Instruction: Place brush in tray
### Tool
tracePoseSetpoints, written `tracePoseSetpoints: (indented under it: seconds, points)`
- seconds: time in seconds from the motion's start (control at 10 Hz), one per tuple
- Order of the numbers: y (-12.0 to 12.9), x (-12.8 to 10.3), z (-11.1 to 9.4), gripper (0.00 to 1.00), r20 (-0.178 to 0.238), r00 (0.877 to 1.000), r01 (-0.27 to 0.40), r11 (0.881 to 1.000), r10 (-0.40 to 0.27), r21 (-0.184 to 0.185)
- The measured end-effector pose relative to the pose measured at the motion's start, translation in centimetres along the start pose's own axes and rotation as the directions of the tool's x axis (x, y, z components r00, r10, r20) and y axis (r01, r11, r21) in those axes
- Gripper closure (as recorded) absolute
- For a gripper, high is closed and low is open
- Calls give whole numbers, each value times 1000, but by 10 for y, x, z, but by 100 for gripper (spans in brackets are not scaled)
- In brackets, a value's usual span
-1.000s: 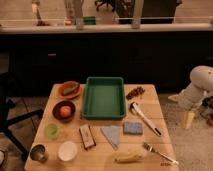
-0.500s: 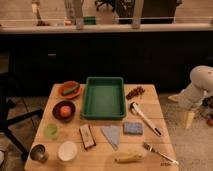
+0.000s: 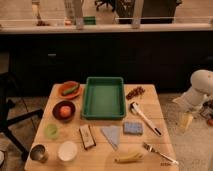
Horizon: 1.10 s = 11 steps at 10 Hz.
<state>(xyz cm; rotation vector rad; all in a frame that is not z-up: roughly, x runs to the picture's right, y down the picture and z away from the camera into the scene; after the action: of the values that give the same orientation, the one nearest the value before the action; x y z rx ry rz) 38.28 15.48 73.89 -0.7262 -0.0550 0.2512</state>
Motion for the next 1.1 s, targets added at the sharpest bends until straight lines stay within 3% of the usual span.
tracePoseSetpoints:
  seconds: [0.3, 1.1]
  points:
    - [4, -8, 5, 0, 11, 1000, 16, 999, -16, 36]
    - [-8, -32, 37, 0, -28, 992, 128, 989, -126, 79]
